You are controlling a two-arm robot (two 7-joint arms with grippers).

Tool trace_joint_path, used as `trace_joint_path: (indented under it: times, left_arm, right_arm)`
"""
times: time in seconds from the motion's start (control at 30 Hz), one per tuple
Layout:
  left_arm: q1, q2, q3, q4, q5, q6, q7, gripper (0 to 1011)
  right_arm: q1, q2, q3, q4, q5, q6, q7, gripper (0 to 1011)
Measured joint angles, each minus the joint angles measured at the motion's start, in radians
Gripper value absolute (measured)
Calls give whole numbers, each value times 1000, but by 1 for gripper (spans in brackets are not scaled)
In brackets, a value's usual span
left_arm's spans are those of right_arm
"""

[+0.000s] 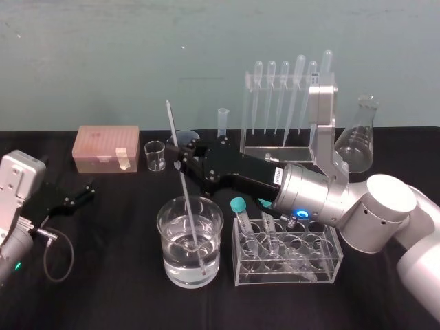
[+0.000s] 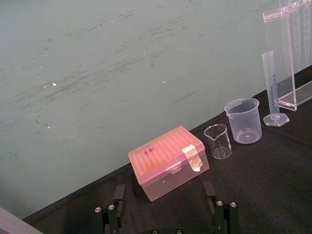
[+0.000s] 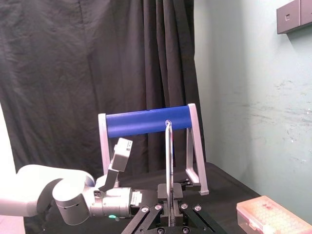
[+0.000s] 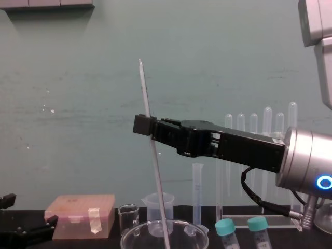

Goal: Hold the thermometer with one hand and immerse one end into the beaker, then reinsert it into the test tube rack.

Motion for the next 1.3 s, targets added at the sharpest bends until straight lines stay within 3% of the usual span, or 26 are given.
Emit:
trace_joint_path:
  times: [1.3]
  left_arm:
    - [0, 0, 0, 0, 0, 0, 0, 1008]
  right_arm:
    - [4, -2, 1, 12, 0, -2, 5, 56]
